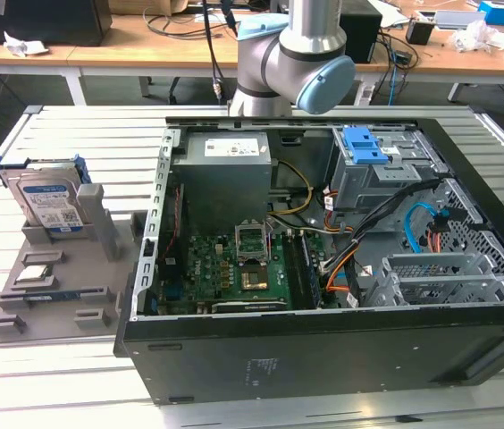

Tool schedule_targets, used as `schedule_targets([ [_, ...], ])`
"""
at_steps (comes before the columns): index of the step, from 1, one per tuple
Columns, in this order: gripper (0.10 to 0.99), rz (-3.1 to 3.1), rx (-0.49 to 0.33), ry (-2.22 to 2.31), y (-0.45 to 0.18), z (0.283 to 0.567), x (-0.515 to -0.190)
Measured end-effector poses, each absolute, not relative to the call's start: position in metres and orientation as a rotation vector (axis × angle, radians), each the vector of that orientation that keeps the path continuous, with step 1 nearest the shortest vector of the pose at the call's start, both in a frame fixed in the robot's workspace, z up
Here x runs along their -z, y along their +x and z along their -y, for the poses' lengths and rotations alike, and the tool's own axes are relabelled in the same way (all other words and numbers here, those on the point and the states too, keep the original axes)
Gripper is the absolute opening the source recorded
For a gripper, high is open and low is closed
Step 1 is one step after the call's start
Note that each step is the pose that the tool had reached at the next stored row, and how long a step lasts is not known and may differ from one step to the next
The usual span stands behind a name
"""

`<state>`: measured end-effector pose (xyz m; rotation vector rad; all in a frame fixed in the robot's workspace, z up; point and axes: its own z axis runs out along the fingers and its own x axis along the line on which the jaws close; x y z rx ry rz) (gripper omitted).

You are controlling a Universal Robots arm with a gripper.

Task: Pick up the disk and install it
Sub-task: 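Pick up the disk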

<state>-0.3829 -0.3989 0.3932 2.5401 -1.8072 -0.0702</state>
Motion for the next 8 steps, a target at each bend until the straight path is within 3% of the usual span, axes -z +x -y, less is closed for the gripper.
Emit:
schedule_targets([
  [8, 0.106, 1.984, 0.073, 2.408, -0.3828, 0.3988, -0.3929],
])
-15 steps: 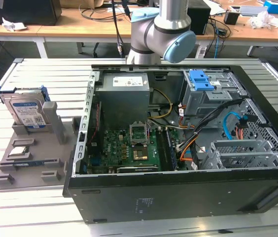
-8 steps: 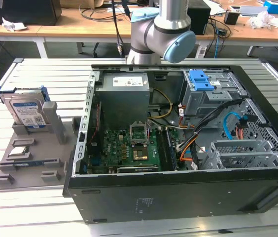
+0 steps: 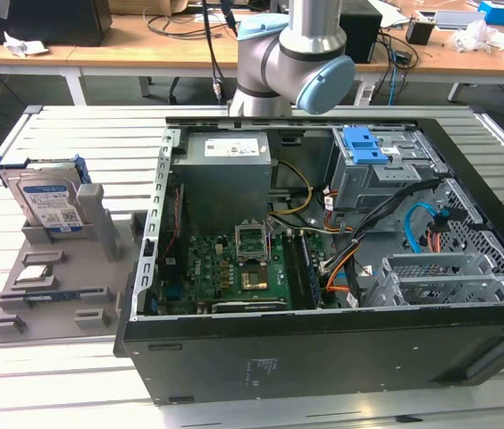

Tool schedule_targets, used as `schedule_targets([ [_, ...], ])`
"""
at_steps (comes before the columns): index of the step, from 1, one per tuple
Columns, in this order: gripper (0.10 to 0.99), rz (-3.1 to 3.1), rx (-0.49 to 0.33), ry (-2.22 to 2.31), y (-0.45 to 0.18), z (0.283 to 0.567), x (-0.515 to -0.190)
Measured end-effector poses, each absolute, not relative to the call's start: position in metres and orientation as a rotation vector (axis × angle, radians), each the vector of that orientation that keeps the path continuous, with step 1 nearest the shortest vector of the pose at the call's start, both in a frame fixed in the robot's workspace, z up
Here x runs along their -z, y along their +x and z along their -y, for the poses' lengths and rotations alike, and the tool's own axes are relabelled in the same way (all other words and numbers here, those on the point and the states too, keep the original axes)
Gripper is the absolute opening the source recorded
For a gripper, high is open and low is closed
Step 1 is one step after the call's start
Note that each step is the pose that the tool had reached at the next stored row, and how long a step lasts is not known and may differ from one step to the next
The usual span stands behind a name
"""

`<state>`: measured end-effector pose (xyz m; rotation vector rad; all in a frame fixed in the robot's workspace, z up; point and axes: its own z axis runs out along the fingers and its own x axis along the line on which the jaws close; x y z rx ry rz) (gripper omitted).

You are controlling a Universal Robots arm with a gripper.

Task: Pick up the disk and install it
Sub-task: 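Pick up the disk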

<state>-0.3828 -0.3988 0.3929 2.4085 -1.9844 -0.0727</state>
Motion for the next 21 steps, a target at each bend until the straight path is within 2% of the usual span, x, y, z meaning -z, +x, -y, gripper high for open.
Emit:
schedule_targets([
  [21, 0.106, 2.263, 0.074, 2.155, -0.3828, 0.3989, -0.3925],
])
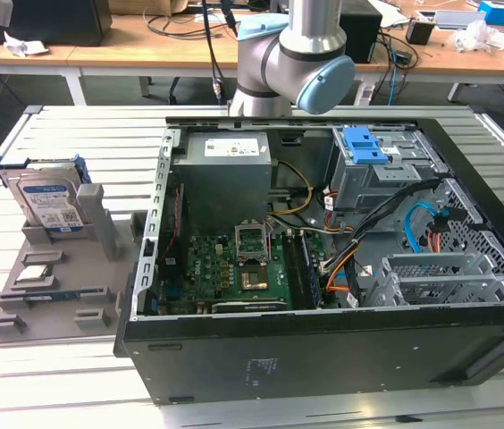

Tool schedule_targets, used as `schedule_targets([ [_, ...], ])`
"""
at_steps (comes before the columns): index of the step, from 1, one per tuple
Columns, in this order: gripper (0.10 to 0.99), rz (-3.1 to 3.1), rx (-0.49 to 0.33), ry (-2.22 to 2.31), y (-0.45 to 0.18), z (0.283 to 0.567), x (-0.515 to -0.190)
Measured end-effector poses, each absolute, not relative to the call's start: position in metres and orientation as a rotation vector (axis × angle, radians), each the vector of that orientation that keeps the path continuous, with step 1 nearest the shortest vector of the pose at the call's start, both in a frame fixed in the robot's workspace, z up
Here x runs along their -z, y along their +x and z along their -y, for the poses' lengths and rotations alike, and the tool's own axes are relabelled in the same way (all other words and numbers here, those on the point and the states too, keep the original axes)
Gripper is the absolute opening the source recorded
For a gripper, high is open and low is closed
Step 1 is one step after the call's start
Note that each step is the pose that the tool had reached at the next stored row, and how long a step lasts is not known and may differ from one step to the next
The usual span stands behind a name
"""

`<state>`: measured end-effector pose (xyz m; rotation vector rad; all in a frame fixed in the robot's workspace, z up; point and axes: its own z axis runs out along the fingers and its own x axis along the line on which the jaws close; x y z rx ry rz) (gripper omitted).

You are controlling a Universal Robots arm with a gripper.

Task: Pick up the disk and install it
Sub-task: 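Pick up the disk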

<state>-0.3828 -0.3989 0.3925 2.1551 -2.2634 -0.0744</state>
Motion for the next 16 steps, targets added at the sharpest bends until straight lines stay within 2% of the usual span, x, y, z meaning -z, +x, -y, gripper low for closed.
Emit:
schedule_targets([
  [8, 0.114, 2.264, 0.074, 2.155, -0.3828, 0.3989, -0.3925],
  [10, 0.235, 2.264, 0.074, 2.155, -0.3828, 0.3988, -0.3925],
  [11, 0.235, 2.264, 0.074, 2.155, -0.3828, 0.3988, -0.3925],
  [12, 0.294, 2.264, 0.074, 2.155, -0.3828, 0.3988, -0.3925],
  [13, 0.537, 2.264, 0.074, 2.155, -0.3828, 0.3988, -0.3925],
  [14, 0.6, 2.264, 0.074, 2.155, -0.3828, 0.3989, -0.3925],
  [16, 0.6, 2.264, 0.074, 2.155, -0.382, 0.3965, -0.3922],
])
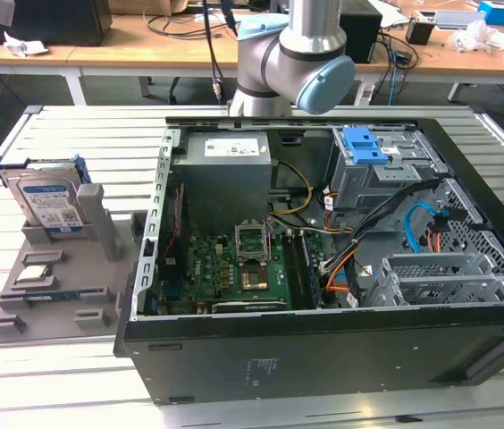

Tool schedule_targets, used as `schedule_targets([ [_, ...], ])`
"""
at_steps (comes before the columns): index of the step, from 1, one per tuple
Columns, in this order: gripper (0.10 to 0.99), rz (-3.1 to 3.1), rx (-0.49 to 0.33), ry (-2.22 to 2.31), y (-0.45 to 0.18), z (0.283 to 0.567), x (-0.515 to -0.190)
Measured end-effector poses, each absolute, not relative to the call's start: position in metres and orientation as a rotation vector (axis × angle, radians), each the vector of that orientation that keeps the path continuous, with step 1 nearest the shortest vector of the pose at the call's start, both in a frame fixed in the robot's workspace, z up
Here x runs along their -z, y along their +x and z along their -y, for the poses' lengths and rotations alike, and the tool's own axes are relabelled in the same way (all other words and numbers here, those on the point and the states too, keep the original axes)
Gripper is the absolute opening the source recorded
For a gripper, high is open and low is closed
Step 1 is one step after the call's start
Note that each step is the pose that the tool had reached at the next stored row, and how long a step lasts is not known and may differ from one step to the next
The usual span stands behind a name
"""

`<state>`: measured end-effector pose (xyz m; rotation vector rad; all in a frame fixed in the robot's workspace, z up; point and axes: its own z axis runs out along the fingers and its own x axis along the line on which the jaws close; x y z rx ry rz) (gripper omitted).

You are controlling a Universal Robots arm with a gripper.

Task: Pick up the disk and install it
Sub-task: 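Pick up the disk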

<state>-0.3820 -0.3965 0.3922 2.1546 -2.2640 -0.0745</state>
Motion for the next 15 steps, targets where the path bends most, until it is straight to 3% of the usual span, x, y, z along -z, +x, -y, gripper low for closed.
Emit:
schedule_targets([
  [15, 0.6, 2.263, 0.076, 2.154, -0.37, 0.385, -0.38],
])
